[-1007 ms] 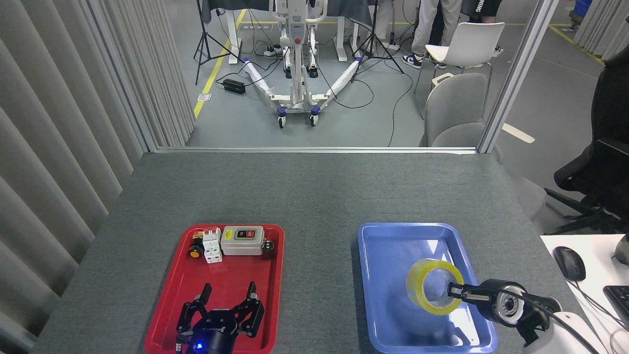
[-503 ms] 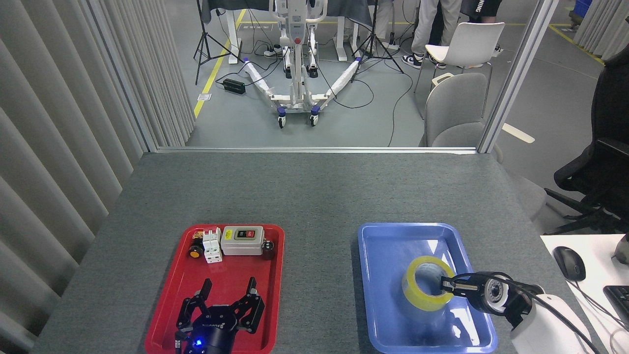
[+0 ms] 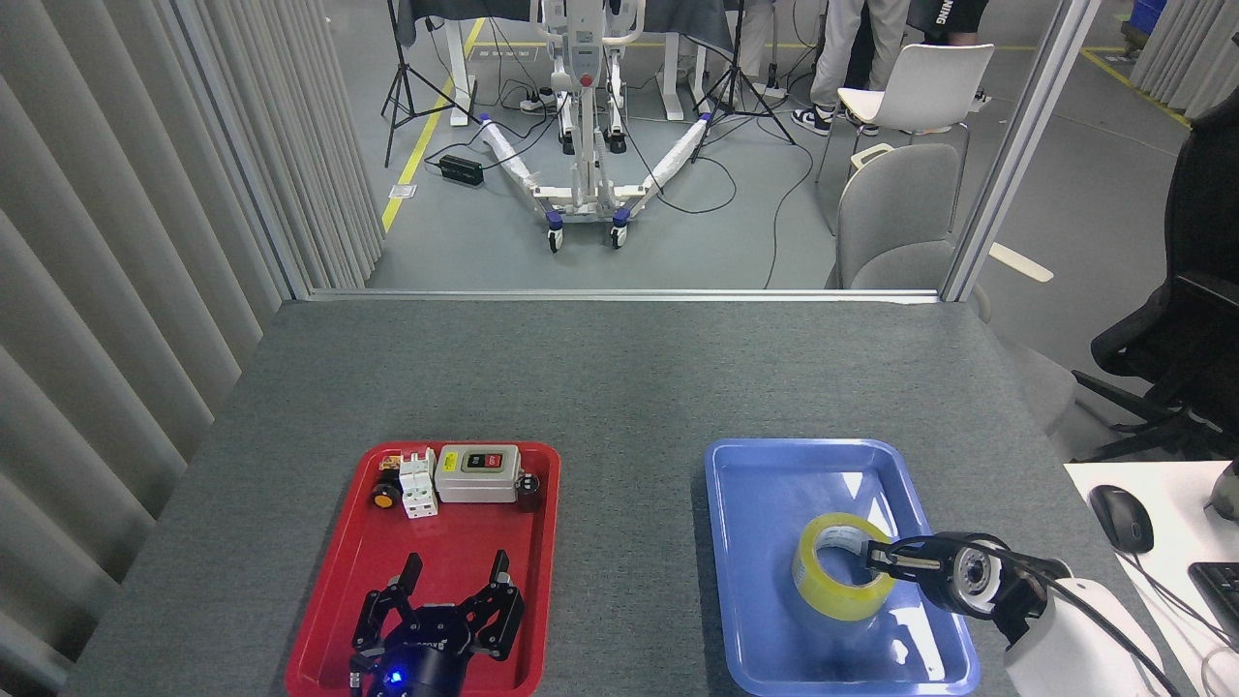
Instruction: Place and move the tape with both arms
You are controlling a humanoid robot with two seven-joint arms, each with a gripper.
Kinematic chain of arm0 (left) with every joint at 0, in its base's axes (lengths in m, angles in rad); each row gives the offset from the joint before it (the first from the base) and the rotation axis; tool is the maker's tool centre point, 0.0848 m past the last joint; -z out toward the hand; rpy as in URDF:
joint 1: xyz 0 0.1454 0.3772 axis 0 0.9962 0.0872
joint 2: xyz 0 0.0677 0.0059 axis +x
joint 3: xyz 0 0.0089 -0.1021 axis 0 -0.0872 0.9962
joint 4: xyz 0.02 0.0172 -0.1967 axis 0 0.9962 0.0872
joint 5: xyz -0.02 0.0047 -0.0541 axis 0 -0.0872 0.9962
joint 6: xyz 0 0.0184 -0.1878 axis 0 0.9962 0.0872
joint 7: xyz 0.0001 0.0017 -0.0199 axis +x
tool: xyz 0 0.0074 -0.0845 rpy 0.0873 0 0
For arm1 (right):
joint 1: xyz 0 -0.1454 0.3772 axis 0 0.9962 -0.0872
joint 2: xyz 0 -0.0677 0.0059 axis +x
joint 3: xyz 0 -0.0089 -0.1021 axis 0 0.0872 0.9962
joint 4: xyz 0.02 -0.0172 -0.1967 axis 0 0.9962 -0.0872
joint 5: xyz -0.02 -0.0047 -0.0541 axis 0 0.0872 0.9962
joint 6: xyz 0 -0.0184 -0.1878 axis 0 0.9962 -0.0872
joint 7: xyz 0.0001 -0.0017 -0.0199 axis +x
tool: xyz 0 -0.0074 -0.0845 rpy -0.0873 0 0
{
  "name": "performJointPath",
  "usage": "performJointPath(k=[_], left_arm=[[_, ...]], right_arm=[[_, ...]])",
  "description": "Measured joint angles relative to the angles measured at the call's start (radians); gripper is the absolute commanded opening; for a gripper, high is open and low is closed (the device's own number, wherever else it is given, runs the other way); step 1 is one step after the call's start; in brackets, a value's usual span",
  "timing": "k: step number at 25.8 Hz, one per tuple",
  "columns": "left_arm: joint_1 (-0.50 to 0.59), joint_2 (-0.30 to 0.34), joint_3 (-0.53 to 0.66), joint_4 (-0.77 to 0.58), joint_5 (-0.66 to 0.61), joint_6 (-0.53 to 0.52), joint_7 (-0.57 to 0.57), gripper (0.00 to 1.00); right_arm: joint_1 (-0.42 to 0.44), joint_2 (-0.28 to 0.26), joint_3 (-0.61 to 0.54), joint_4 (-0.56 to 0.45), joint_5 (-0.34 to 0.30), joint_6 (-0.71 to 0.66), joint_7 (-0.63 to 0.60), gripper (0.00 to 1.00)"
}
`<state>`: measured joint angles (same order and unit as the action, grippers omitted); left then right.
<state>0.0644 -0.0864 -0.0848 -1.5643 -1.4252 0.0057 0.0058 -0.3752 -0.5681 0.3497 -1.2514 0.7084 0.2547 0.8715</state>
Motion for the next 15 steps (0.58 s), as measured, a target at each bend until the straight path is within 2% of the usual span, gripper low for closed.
performJointPath(k=[5, 9, 12, 15], left_arm=[[-0.002, 0.003, 0.001, 0.010, 0.000, 0.000, -0.001, 1.00], [-0.003, 0.003, 0.002, 0.010, 0.000, 0.000, 0.002, 1.00], [-0.003, 0.004, 0.003, 0.009, 0.000, 0.000, 0.002, 1.00], [0.000, 0.006, 0.003, 0.009, 0.000, 0.000, 0.002, 1.00]], right_arm=[[-0.001, 0.010, -0.046, -0.038, 0.007, -0.063, -0.015, 0.56], [0.017, 0.013, -0.135, -0.087, 0.029, -0.160, -0.078, 0.64], [0.068, 0.023, -0.210, -0.134, 0.117, -0.227, -0.173, 0.76], [0.140, 0.066, -0.273, -0.183, 0.278, -0.257, -0.320, 0.93]])
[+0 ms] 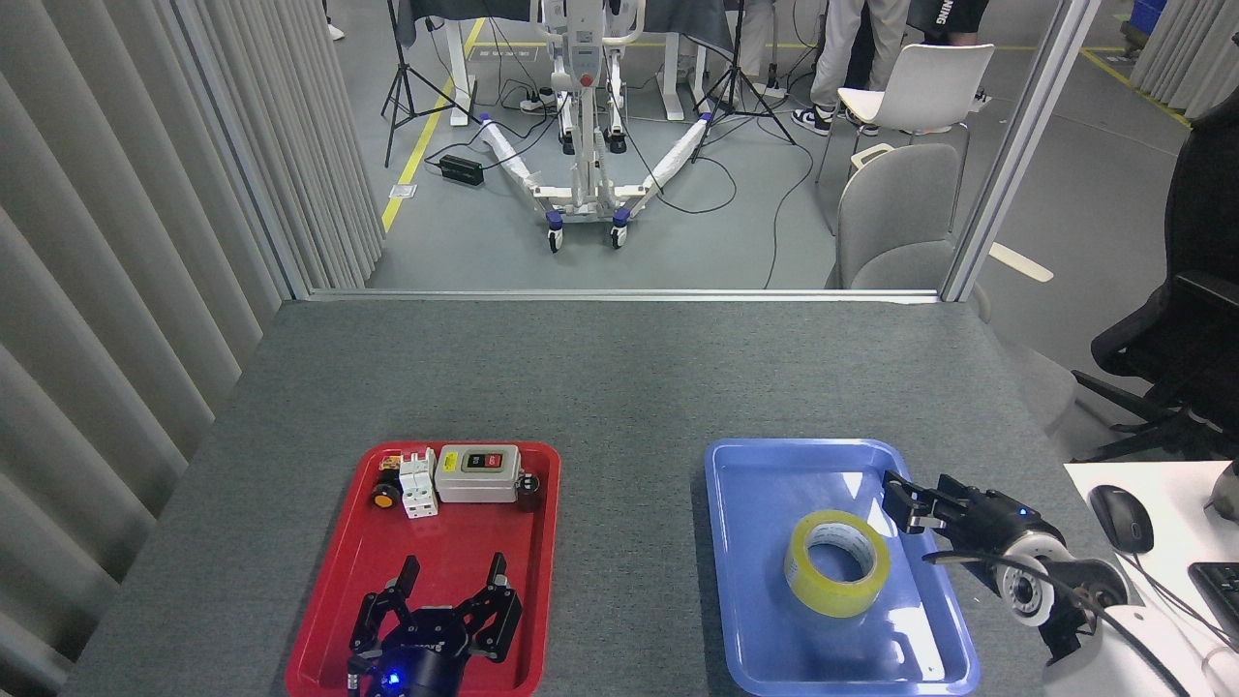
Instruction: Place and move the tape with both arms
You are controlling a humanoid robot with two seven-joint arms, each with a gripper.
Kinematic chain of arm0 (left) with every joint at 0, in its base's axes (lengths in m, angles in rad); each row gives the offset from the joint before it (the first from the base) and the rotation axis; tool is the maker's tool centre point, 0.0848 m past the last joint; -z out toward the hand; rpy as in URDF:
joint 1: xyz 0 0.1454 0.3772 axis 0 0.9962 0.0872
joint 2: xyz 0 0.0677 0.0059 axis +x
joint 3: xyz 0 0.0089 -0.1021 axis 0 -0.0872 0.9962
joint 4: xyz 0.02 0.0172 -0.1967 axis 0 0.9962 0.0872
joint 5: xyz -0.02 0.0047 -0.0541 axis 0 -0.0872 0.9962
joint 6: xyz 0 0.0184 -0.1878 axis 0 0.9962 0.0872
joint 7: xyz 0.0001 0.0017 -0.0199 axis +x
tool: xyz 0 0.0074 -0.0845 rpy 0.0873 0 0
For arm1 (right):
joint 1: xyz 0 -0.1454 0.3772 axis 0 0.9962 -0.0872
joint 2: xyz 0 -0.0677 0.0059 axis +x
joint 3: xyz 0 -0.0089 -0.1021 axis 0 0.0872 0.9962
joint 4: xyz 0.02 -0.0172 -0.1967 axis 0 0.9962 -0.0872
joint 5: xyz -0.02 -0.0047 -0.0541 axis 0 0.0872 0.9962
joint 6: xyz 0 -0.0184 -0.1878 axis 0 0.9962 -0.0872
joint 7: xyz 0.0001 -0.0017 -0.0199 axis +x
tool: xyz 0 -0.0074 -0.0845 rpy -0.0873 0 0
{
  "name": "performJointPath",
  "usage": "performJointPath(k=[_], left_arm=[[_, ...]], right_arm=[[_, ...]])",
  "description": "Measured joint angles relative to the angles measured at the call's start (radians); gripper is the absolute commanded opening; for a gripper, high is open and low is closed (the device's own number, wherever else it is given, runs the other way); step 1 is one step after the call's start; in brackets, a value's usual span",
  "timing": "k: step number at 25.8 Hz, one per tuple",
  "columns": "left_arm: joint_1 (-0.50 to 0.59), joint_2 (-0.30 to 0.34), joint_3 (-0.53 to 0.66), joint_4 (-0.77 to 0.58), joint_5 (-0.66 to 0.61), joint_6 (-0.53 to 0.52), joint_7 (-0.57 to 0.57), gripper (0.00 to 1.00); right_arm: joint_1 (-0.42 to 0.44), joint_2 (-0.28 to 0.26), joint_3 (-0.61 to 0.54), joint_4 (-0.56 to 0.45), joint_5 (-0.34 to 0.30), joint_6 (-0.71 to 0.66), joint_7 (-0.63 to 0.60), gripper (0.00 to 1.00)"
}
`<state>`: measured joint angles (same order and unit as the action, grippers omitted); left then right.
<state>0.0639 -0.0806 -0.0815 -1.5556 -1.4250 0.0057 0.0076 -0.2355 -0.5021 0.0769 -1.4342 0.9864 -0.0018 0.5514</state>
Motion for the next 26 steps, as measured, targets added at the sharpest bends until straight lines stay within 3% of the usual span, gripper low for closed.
performJointPath(k=[4, 8, 12, 18, 26], left_arm=[[0.003, 0.006, 0.000, 0.000, 0.000, 0.000, 0.000, 1.00], [0.004, 0.008, 0.001, -0.002, -0.002, 0.000, 0.000, 1.00], [0.005, 0.009, 0.003, -0.003, -0.002, 0.000, 0.000, 1.00], [0.009, 0.009, 0.005, -0.003, -0.002, 0.002, 0.000, 1.00], [0.010, 0.008, 0.008, -0.004, -0.001, 0.008, 0.000, 1.00]], right_arm=[[0.099, 0.099, -0.101, -0.078, 0.217, -0.027, -0.240, 0.99], [0.186, 0.165, -0.168, -0.158, 0.310, -0.066, -0.398, 0.99], [0.282, 0.207, -0.203, -0.229, 0.334, -0.075, -0.482, 0.99], [0.422, 0.224, -0.219, -0.279, 0.339, -0.073, -0.619, 0.99], [0.493, 0.215, -0.214, -0.282, 0.333, -0.052, -0.651, 1.00]])
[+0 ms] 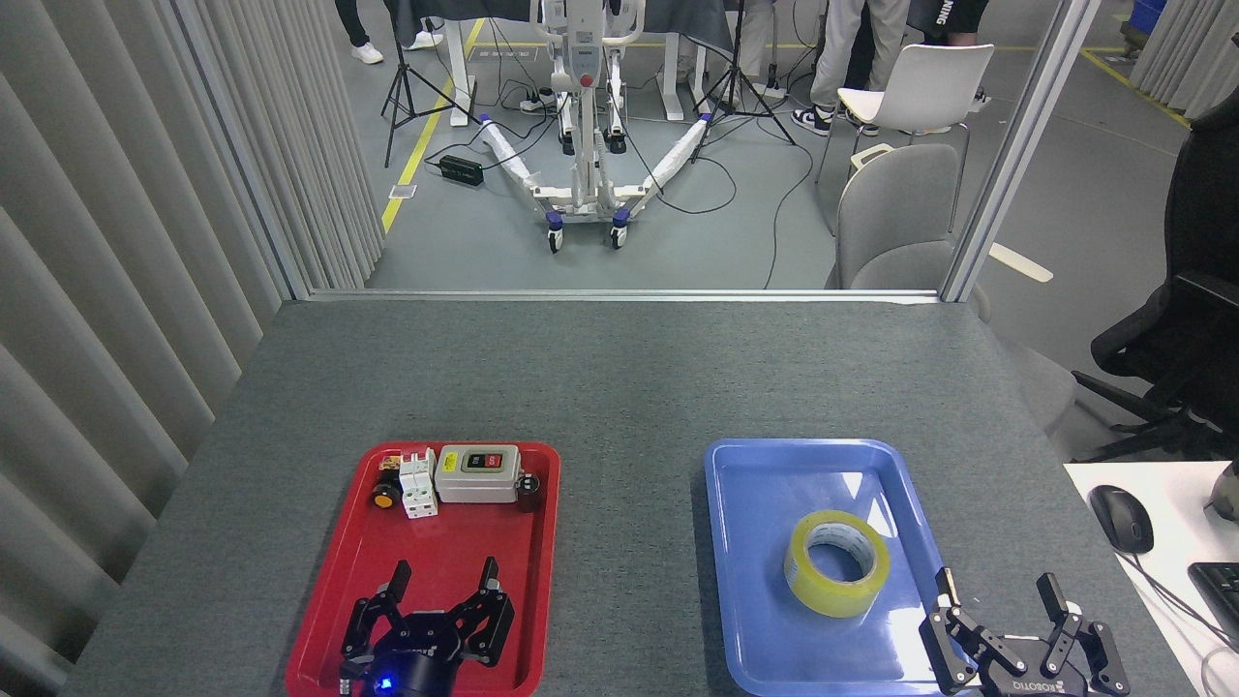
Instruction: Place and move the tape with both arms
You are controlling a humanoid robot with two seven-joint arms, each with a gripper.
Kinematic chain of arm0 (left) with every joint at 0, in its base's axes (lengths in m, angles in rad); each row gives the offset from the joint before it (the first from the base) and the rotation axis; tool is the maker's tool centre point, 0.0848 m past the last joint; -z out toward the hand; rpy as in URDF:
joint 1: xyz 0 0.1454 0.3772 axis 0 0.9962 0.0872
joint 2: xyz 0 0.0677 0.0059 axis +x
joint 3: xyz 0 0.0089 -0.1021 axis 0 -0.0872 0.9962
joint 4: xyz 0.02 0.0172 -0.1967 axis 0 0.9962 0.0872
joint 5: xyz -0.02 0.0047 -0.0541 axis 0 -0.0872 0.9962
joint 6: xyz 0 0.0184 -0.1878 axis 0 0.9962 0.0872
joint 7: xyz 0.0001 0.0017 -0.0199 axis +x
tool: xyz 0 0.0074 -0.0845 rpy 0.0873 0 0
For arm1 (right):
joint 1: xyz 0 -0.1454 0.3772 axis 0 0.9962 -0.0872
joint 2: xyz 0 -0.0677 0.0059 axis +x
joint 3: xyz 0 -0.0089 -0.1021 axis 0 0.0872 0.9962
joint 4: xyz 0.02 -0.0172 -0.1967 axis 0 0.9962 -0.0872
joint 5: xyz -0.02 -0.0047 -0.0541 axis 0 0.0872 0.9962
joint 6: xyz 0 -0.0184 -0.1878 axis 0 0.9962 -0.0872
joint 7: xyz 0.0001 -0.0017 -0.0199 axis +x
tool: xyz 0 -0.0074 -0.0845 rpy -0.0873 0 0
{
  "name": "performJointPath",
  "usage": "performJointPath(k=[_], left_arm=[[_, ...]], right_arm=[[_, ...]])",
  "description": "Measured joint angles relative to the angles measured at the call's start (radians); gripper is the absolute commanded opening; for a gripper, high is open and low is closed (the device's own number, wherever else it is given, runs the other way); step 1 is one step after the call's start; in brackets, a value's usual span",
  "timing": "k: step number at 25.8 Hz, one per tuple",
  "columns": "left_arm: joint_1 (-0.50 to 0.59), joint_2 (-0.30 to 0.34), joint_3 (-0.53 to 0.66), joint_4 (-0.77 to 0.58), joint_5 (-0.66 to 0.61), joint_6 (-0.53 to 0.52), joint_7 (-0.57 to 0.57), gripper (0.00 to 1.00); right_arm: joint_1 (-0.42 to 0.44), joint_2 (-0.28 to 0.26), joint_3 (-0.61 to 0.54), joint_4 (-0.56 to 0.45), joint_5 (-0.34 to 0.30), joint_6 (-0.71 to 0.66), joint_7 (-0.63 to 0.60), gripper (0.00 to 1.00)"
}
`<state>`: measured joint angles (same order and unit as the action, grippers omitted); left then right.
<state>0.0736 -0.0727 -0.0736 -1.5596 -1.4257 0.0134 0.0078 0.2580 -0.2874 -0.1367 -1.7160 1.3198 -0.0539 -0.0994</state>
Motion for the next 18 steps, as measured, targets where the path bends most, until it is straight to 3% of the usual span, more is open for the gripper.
performJointPath(k=[12, 18], left_arm=[[-0.006, -0.002, 0.055, -0.004, 0.001, 0.003, 0.026, 1.00], [-0.008, -0.001, 0.068, -0.008, 0.002, 0.003, 0.035, 1.00]], right_arm=[[0.002, -0.038, 0.014, 0.056, -0.007, -0.005, -0.007, 1.00], [-0.006, -0.094, 0.056, 0.064, -0.008, -0.008, -0.003, 1.00]])
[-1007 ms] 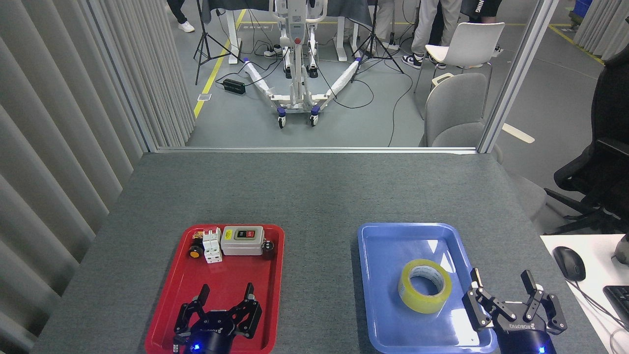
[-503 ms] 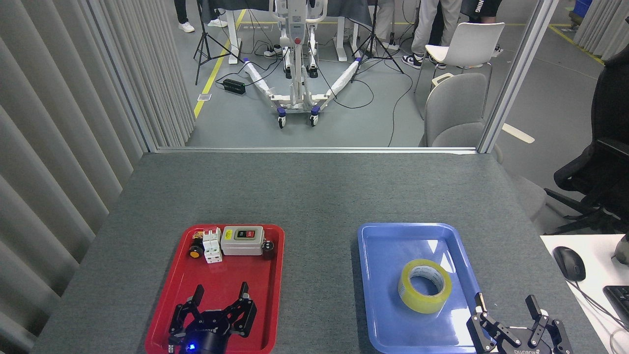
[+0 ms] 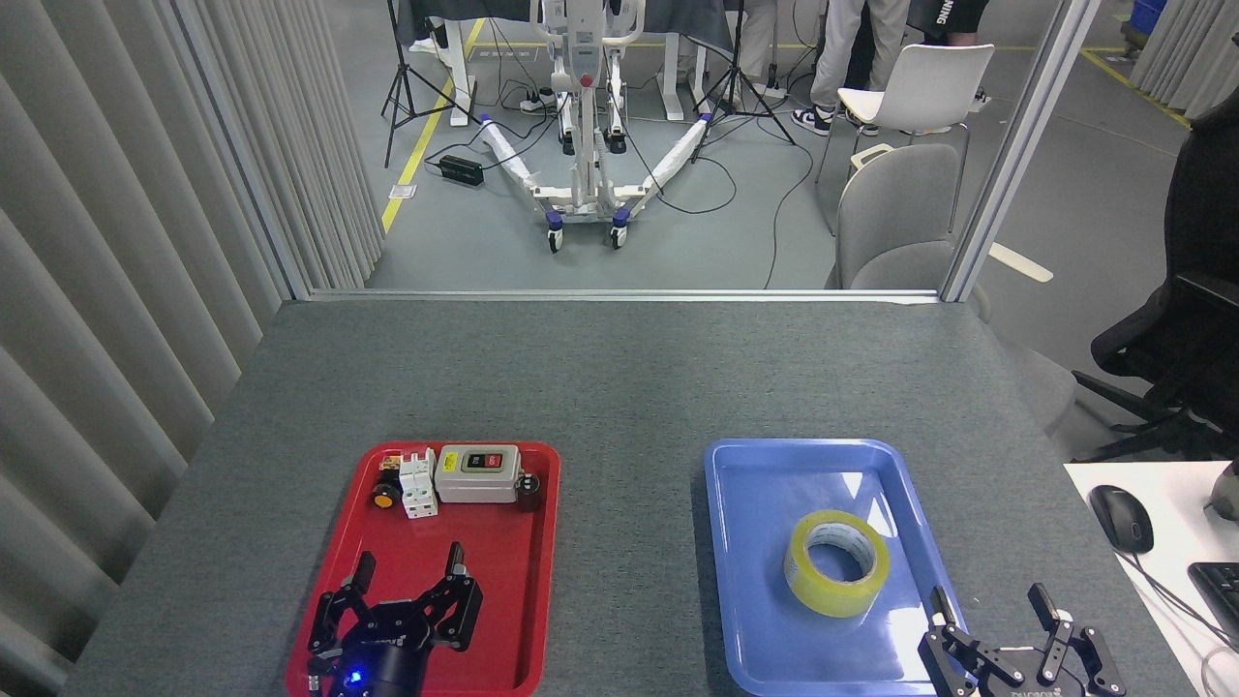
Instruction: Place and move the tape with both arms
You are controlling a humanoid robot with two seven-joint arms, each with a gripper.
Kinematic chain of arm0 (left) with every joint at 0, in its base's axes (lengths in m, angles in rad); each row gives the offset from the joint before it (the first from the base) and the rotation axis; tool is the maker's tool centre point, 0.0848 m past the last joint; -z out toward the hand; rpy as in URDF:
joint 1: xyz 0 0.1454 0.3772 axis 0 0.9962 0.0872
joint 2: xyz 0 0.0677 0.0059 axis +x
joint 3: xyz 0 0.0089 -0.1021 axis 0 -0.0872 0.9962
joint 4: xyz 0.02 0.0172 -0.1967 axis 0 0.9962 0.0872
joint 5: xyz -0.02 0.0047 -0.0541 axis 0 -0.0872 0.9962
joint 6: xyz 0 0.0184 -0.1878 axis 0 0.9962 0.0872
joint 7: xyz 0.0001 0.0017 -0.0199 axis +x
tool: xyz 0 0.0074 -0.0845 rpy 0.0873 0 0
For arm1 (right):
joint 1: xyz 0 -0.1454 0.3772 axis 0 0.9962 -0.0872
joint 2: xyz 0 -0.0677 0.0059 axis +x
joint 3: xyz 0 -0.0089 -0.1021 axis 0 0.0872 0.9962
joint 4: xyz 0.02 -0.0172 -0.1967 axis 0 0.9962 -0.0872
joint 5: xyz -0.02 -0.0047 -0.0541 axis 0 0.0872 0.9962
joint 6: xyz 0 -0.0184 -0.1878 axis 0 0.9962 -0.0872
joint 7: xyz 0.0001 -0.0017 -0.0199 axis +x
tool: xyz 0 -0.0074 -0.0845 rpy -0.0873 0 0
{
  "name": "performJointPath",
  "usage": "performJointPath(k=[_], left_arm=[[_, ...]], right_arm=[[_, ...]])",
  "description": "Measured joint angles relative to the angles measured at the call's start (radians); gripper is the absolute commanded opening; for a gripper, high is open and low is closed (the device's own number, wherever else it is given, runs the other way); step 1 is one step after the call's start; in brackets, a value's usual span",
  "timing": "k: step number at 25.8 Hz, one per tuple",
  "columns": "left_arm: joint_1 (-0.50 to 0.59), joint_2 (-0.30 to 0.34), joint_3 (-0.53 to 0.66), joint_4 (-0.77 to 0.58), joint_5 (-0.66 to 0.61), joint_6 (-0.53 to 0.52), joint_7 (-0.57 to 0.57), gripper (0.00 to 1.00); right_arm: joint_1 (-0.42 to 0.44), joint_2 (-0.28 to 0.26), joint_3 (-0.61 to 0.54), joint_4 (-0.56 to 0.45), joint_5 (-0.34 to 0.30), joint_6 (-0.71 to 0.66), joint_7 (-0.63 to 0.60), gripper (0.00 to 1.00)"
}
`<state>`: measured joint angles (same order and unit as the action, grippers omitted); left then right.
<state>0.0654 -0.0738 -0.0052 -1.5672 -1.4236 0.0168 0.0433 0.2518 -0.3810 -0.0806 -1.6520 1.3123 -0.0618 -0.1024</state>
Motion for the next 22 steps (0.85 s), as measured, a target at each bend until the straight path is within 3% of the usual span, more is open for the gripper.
performJointPath(k=[22], left_arm=[[0.011, 0.002, 0.045, 0.002, 0.000, 0.000, 0.000, 1.00]], right_arm=[[-0.008, -0.013, 0.018, 0.004, -0.001, 0.001, 0.005, 1.00]])
